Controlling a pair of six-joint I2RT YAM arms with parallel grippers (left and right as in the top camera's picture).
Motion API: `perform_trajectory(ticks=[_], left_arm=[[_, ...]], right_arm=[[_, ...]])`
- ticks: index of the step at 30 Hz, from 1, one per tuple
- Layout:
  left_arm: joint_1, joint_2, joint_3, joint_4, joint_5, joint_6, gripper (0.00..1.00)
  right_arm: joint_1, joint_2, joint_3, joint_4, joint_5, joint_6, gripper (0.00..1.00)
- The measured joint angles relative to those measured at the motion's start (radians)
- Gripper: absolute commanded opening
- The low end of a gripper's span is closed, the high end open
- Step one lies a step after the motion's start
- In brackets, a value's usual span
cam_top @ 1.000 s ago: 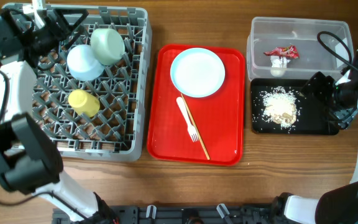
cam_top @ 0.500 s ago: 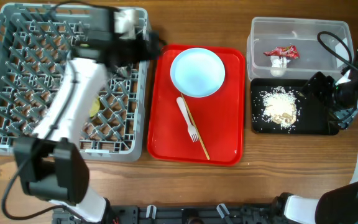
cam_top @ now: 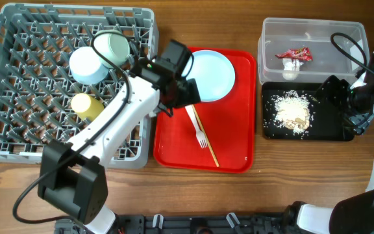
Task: Sort waste into correct bins and load items into the dishwasher rack
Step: 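Reach the left gripper down and grasp the white plastic fork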
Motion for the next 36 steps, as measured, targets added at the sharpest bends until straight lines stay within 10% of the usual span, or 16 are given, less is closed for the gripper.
perform_trajectory(ticks=[13, 36], left_arm=[[-0.143, 0.000, -0.271, 0.278, -0.068, -0.093, 0.91], [-0.233, 0.080, -0.291, 0.229, -0.090, -0.153, 0.80]], right_arm=[[0.000, 0.000, 0.000, -0.007, 0.000, 0.000, 1.00], [0.000, 0.000, 0.000, -0.010, 0.000, -0.003, 1.00]])
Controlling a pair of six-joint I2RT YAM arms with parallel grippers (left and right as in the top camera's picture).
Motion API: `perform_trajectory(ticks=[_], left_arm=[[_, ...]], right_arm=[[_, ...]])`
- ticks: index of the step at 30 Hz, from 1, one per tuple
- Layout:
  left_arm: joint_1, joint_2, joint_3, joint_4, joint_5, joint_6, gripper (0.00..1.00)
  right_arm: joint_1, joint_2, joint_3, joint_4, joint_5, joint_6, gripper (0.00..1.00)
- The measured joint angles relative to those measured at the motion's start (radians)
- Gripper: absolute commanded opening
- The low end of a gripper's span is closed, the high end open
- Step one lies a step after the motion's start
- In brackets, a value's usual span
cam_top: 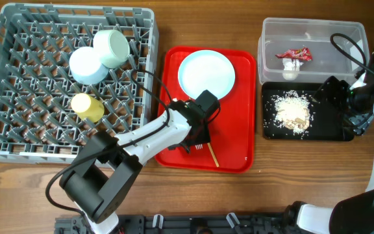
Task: Sort waste into correct bins and load items into the dishwasher rack
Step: 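Reach the left gripper down and grasp the white plastic fork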
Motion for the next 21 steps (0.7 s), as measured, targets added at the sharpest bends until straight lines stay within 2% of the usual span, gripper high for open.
perform_trajectory(ticks=[2, 3, 4, 5, 11, 15, 18, 20, 21], left_arm=[[0.000, 0.000, 0.000, -0.004, 0.001, -0.006, 0.80], [0.000, 0.000, 0.000, -0.004, 0.001, -0.008, 0.77], [0.000, 0.000, 0.000, -0.004, 0.001, -0.011, 0.60], [0.000, 0.000, 0.000, -0.003, 0.001, -0.013, 0.57], [0.000, 0.000, 0.000, 0.020, 0.005, -0.020, 0.47], [0.000, 0.014, 0.000, 0.046, 0.018, -0.022, 0.46], [-0.002, 0.023, 0.002, 0.049, 0.023, -0.022, 0.40], [-0.002, 0.024, 0.002, 0.050, 0.023, -0.021, 0.32], [-0.002, 0.024, 0.002, 0.052, 0.023, -0.021, 0.25]], right_arm=[[0.000, 0.000, 0.000, 0.000, 0.000, 0.000, 1.00], [0.000, 0.000, 0.000, -0.001, 0.000, 0.000, 1.00], [0.000, 0.000, 0.000, -0.002, 0.000, 0.000, 1.00], [0.000, 0.000, 0.000, -0.003, 0.000, 0.000, 1.00], [0.000, 0.000, 0.000, -0.003, 0.000, 0.000, 1.00], [0.000, 0.000, 0.000, -0.003, 0.000, 0.000, 1.00], [0.000, 0.000, 0.000, -0.003, 0.000, 0.000, 1.00], [0.000, 0.000, 0.000, -0.003, 0.000, 0.000, 1.00], [0.000, 0.000, 0.000, -0.003, 0.000, 0.000, 1.00]])
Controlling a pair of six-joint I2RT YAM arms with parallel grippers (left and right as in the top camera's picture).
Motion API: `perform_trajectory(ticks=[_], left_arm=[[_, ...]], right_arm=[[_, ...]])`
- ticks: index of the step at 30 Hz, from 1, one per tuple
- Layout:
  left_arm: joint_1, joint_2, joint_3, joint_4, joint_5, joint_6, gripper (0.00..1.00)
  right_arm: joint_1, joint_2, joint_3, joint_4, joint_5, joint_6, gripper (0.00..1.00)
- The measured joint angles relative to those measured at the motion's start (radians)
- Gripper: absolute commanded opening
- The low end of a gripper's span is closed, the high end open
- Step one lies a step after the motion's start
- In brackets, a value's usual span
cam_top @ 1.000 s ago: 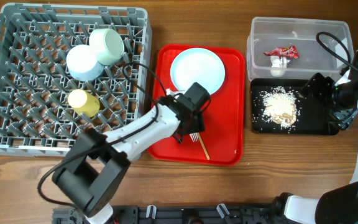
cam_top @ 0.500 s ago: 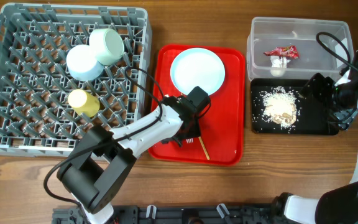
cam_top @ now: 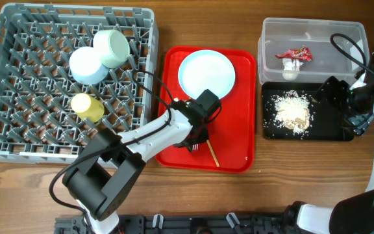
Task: Sort waste into correct bins and load items into the dishwasher rack
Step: 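Reach the left gripper down and grasp the white plastic fork, then carry the fork into the dish rack and release it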
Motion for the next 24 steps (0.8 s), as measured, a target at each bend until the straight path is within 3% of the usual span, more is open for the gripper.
perform_trajectory(ticks=[3, 24], left_arm=[[0.000, 0.002, 0.000, 0.009, 0.002, 0.002, 0.18], [-0.004, 0.011, 0.008, 0.036, 0.027, 0.003, 0.11]], right_arm=[[0.000, 0.000, 0.000, 0.000, 0.000, 0.000, 1.00], [0.000, 0.000, 0.000, -0.013, 0.000, 0.000, 1.00]])
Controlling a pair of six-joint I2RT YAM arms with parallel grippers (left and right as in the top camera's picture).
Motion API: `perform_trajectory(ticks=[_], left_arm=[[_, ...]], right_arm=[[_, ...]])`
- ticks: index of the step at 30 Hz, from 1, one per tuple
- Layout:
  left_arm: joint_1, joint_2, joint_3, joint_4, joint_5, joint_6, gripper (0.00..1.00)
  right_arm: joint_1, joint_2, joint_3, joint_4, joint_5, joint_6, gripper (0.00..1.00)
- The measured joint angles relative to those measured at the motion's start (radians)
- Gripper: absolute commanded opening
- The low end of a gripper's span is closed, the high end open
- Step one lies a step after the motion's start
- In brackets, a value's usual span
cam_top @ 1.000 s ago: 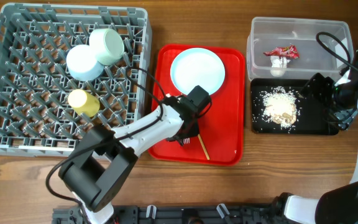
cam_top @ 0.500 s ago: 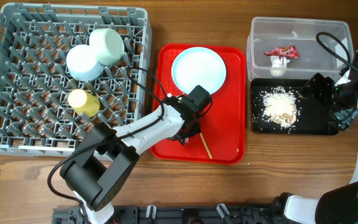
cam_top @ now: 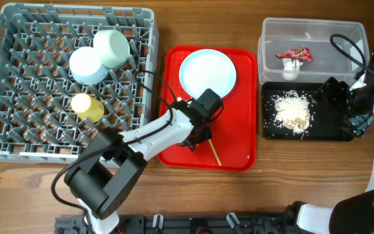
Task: Sort waste into correct bins and load items into the dishwasher rack
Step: 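Carry the fork into the dish rack and release it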
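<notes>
On the red tray (cam_top: pixel 239 149) lie a light blue plate (cam_top: pixel 206 73) at the back and a thin wooden chopstick (cam_top: pixel 214 155) near the front. My left gripper (cam_top: pixel 195 139) is pressed down on the tray just left of the chopstick, where the white fork lay; the fork is hidden beneath it and the jaws cannot be made out. The grey dishwasher rack (cam_top: pixel 18 130) at the left holds two pale blue cups (cam_top: pixel 86 65) and a yellow cup (cam_top: pixel 86 106). My right gripper (cam_top: pixel 333 90) hovers over the black bin's far right corner, its jaws unclear.
The black bin (cam_top: pixel 271 130) holds white food scraps (cam_top: pixel 293 112). Behind it, a clear bin (cam_top: pixel 271 29) contains a red wrapper (cam_top: pixel 294 54) and a white scrap. The tray sits between the rack and the bins. Bare wood runs along the front.
The left gripper has turned a little and now covers the fork's tines. The tray, plate and chopstick sit slightly further right. The right arm has not moved.
At first my left gripper was by the tray's back left, beside the plate, with fork and chopstick lying free. Then it was down over the fork mid-tray, its tines showing. It stayed there, and now hides the fork entirely.
</notes>
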Motion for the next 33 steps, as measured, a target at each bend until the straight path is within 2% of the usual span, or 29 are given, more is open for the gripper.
perform_trajectory(ticks=[3, 9, 14, 19, 24, 29, 33], left_arm=[[0.000, 0.000, 0.000, 0.000, 0.000, 0.000, 0.04], [0.000, -0.001, 0.000, -0.005, -0.001, 0.005, 0.04], [0.012, -0.050, 0.001, -0.064, -0.024, 0.076, 0.04], [0.088, -0.200, 0.043, -0.115, -0.035, 0.265, 0.04], [0.267, -0.356, 0.068, -0.136, -0.047, 0.549, 0.04], [0.424, -0.360, 0.068, -0.109, -0.047, 0.752, 0.04], [0.504, -0.335, 0.068, -0.071, -0.054, 0.822, 0.04]], right_arm=[[0.000, 0.000, 0.000, -0.002, 0.000, 0.000, 1.00], [0.000, 0.000, 0.000, -0.002, 0.000, 0.000, 1.00], [0.000, 0.000, 0.000, -0.003, 0.000, 0.000, 1.00], [0.000, 0.000, 0.000, -0.005, 0.000, 0.000, 1.00], [0.000, 0.000, 0.000, -0.005, 0.000, 0.000, 1.00], [0.000, 0.000, 0.000, -0.005, 0.000, 0.000, 1.00], [0.000, 0.000, 0.000, -0.006, 0.000, 0.000, 1.00]])
